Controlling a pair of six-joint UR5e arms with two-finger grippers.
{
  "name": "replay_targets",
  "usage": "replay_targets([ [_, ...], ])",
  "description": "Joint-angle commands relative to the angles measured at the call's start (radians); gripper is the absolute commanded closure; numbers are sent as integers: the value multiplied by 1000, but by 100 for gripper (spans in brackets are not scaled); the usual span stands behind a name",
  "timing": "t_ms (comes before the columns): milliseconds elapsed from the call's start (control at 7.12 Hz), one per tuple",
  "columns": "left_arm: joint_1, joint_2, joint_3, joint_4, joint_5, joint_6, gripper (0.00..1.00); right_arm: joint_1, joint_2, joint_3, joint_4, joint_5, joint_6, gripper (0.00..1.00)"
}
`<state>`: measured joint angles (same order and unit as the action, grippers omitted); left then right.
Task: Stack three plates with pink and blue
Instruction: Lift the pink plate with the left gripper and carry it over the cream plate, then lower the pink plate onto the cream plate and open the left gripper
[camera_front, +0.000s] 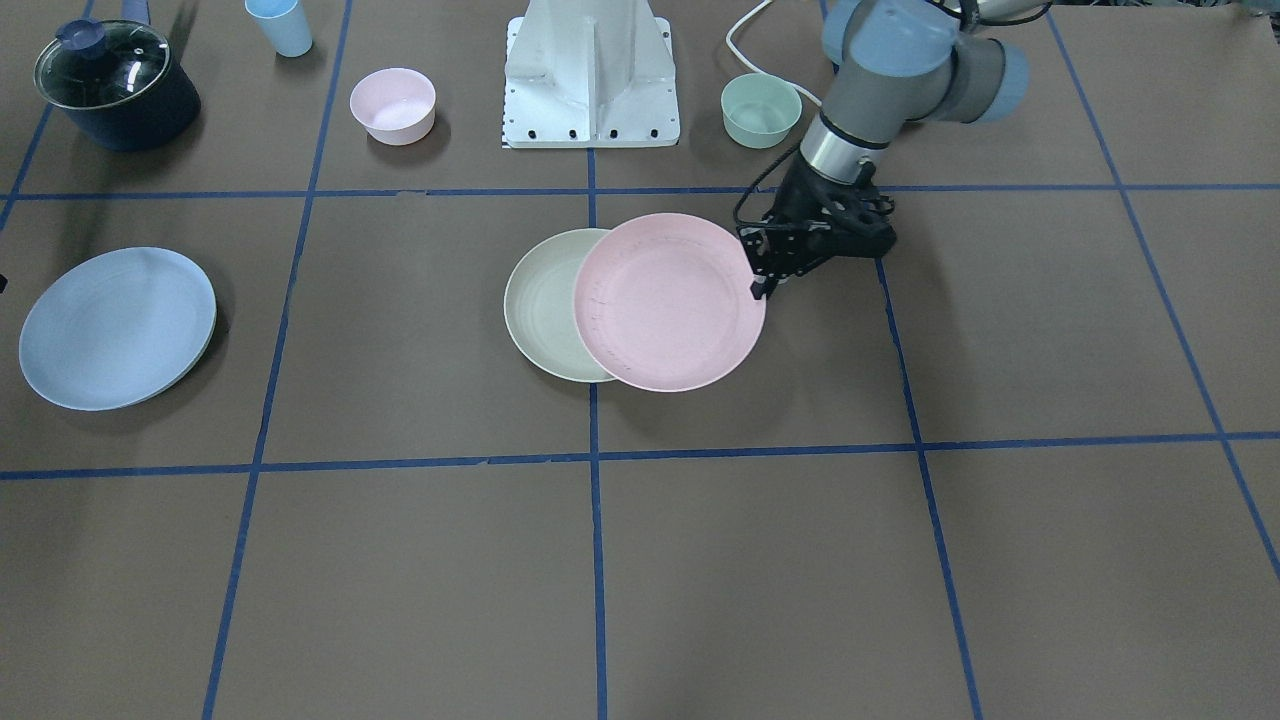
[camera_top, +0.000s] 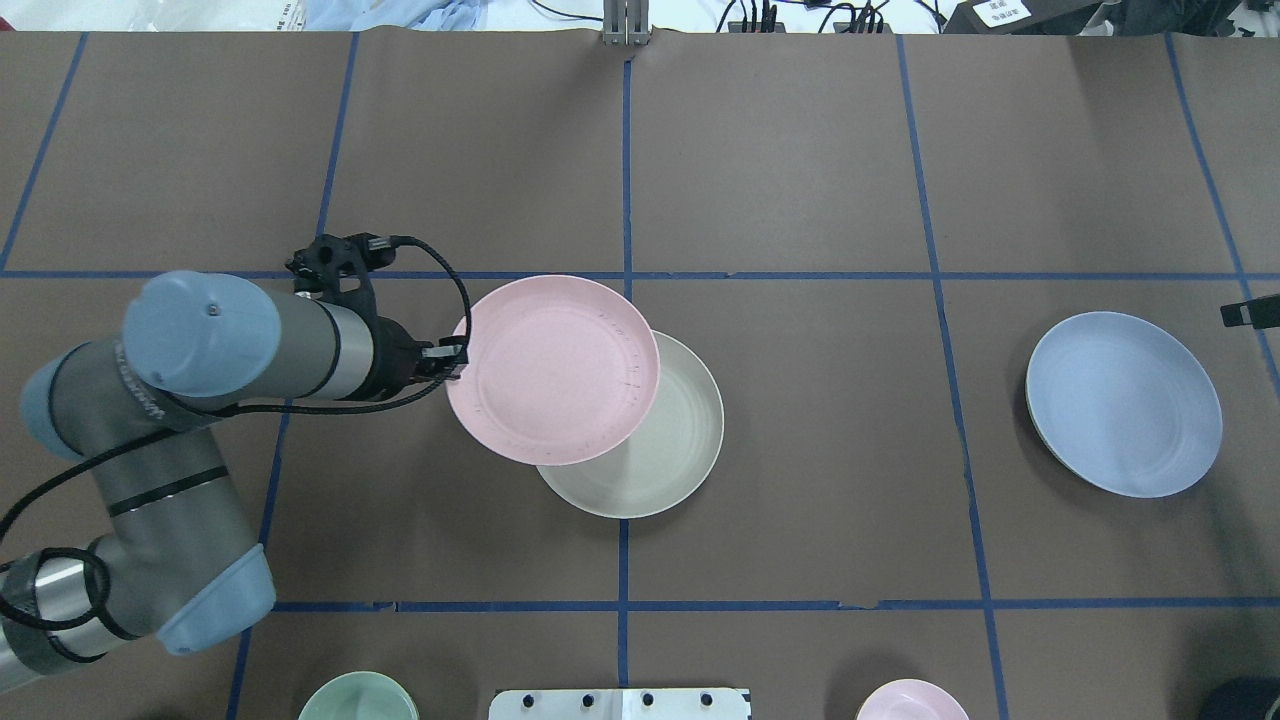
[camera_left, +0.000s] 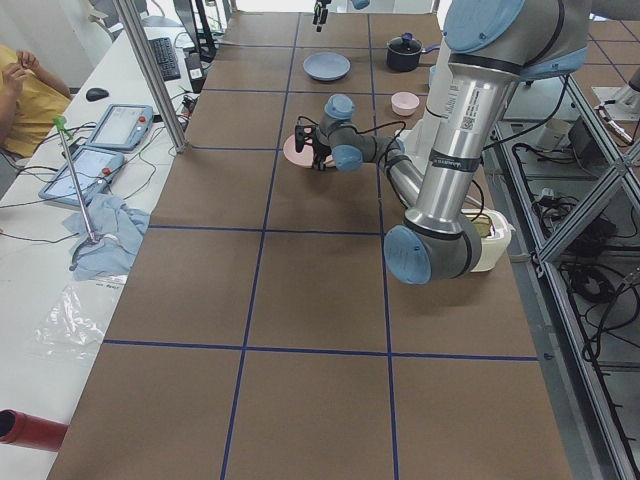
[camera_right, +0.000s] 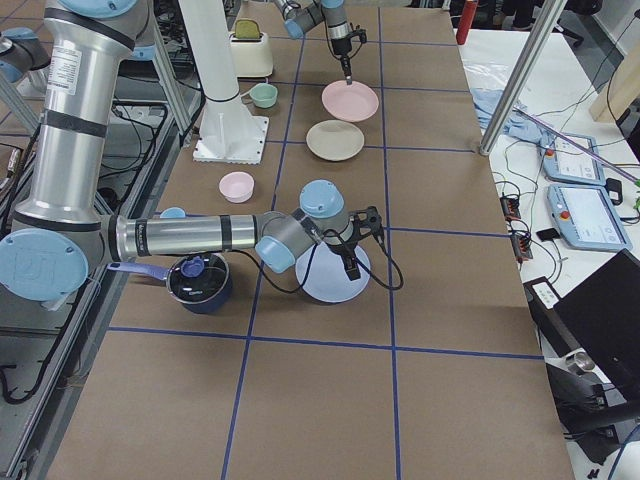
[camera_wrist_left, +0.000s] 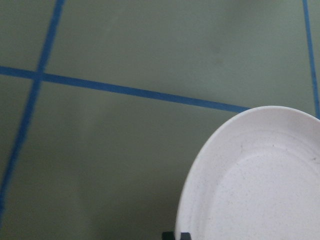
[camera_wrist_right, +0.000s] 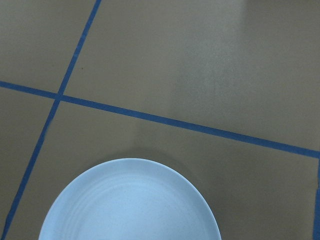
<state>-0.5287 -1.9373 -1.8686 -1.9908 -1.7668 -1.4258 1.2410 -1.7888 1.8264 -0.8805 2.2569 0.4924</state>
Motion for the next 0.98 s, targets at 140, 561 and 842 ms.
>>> replay_targets([
  [140,48,-54,29,7,20,-19,100,0,0,1,0,3,0,0],
  [561,65,-86,62,4,53,-16,0,0,0,1,0,3,0,0],
  [842,9,-71,22,12,40,127,0,0,-1,-2,-3,-3,6,0],
])
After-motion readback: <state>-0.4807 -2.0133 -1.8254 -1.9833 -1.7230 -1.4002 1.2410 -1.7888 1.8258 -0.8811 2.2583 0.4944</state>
